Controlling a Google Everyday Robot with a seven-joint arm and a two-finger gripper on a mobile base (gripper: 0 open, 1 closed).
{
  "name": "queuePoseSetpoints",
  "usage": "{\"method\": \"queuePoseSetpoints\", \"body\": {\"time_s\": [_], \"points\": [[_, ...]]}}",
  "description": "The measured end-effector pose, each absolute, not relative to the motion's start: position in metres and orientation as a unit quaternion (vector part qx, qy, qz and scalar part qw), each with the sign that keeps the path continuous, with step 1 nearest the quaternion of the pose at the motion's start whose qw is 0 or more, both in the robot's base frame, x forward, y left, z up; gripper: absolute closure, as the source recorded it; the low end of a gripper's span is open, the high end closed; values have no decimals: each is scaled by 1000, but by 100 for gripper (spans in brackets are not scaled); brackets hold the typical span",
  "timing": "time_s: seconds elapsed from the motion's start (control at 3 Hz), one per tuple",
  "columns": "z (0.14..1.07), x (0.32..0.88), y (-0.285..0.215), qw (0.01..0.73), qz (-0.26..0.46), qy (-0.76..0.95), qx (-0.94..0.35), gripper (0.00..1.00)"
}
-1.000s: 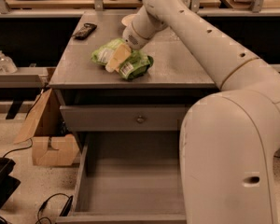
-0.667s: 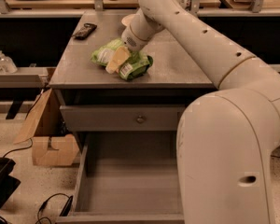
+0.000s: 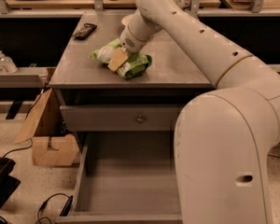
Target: Place green rice chip bag into middle drawer
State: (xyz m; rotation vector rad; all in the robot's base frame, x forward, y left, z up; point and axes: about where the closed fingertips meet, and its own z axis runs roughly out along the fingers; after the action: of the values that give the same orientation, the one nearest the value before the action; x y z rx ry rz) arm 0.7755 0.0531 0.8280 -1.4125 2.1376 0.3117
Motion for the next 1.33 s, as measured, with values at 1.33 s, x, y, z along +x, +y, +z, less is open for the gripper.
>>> {"method": "queuePoseSetpoints", "body": {"time_s": [1.33], "points": [[881, 740, 59, 314, 51, 770, -553, 100]]}}
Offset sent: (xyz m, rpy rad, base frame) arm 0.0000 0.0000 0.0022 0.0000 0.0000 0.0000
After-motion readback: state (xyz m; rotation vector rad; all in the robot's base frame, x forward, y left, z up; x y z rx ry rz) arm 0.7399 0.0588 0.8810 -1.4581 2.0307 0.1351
